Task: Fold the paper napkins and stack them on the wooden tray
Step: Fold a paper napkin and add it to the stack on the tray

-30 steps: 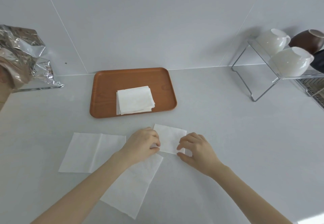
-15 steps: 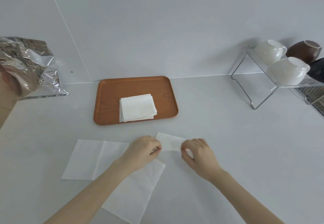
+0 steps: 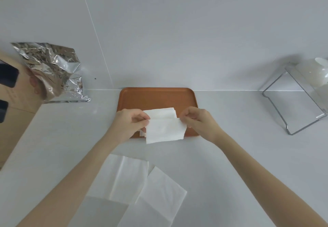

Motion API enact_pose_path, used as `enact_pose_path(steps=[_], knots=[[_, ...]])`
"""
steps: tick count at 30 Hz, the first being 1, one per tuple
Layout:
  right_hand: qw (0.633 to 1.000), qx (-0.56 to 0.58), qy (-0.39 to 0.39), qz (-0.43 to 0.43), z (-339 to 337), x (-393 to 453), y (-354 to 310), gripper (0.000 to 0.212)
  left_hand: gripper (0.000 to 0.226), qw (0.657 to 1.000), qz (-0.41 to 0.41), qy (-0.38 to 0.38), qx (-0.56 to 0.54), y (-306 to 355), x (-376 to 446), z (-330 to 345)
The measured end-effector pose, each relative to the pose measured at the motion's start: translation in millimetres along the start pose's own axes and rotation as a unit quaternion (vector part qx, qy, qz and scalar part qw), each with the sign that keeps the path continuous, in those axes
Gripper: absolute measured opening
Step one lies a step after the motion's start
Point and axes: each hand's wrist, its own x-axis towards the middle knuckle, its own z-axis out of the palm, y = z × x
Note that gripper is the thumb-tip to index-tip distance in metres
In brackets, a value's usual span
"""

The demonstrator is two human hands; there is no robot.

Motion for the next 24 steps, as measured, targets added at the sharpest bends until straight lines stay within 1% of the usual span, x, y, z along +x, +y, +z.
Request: enact_pose_path(steps=[5, 8, 12, 14, 16, 18, 20, 22, 24], knots=[[0.998, -0.028, -0.038, 0.043, 12, 58, 11, 0.012, 0.010, 0.999, -0.036, 0.013, 0.030, -24, 40, -5], [0.995, -0.085, -0.027, 0.041, 21, 82, 21, 0.017, 0.009, 0.997, -0.039, 0.024, 0.065, -36, 61, -3], [0.988, -0.150, 0.019, 0.017, 30, 94, 34, 0.011, 0.008, 0.990, -0.009, 0.046, 0.133, -48, 75, 4], [0.985, -0.170, 0.035, 0.013, 33, 91, 38, 0.007, 0.011, 0.986, 0.000, 0.063, 0.152, -52, 75, 8], [0.984, -0.172, 0.047, 0.008, 33, 85, 40, 0.014, 0.017, 0.984, 0.013, 0.075, 0.160, -51, 71, 11], [0.985, -0.160, 0.060, 0.003, 30, 76, 38, 0.018, 0.019, 0.979, 0.048, 0.089, 0.179, -46, 62, 14], [0.985, -0.153, 0.075, -0.008, 26, 64, 32, 0.017, 0.016, 0.969, 0.098, 0.106, 0.200, -37, 51, 17], [0.986, -0.149, 0.078, -0.018, 23, 46, 25, 0.012, 0.009, 0.964, 0.136, 0.093, 0.209, -26, 35, 21], [0.988, -0.143, 0.060, -0.009, 22, 19, 20, 0.008, 0.006, 0.969, 0.147, 0.025, 0.197, -19, 17, 28]])
